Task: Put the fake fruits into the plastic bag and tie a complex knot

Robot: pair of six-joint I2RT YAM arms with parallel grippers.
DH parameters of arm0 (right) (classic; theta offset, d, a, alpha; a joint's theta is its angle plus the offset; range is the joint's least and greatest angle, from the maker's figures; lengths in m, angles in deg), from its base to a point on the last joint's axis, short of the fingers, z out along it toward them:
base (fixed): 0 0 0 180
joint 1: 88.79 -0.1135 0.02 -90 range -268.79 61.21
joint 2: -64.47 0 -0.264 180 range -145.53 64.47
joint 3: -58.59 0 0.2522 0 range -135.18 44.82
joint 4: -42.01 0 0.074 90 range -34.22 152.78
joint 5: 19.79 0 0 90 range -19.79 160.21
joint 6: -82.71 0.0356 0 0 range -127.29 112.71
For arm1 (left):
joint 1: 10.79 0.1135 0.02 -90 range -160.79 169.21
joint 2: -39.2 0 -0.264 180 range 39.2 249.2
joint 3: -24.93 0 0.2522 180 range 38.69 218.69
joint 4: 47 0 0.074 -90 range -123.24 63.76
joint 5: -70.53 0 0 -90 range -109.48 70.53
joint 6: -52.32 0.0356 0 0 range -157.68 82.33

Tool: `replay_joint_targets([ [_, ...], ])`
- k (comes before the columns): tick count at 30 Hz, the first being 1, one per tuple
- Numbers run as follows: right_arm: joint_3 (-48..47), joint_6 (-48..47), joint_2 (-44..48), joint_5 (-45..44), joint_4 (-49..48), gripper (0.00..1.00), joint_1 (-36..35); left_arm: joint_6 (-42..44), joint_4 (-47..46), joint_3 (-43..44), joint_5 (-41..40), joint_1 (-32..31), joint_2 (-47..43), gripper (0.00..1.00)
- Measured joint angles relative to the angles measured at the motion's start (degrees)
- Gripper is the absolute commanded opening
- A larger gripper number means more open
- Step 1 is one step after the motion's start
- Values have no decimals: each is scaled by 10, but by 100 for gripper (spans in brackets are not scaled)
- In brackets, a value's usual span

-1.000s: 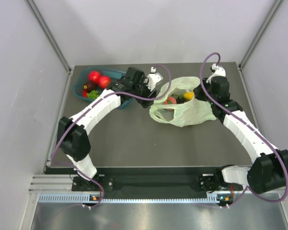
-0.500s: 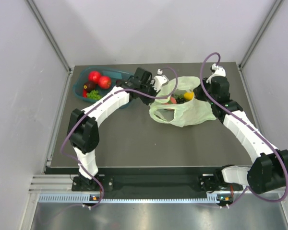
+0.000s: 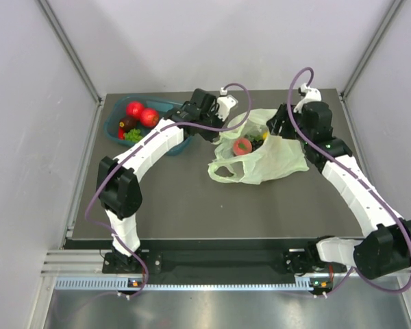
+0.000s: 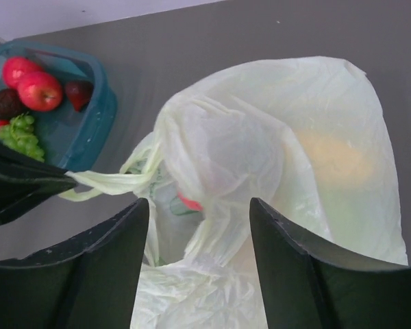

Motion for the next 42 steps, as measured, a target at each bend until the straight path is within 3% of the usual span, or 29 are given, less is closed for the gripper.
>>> replay_joint_targets([
  [4,-10,-21,24,8,21,61,-28,-19,9,0,-4,0,0,0],
  [5,-12,-28,32,8,26,56,-45,-23,9,0,-6,0,0,0],
  [10,-11,-54,65,-8,38,47,-175,-46,11,0,-16,1,0,0],
  [15,63,-79,116,-15,5,48,-264,-59,8,-2,-10,7,0,0],
  [20,137,-143,117,-35,-38,57,-342,-69,3,-10,15,15,0,0],
  [27,157,-265,30,-86,-94,63,-406,-73,2,-10,41,24,0,0],
  [36,121,-366,-99,-149,-118,64,-420,-79,2,-10,71,36,0,0],
  [39,106,-385,-134,-165,-122,62,-421,-79,2,-10,75,38,0,0],
  [42,97,-400,-167,-186,-129,53,-421,-79,2,-10,75,38,0,0],
])
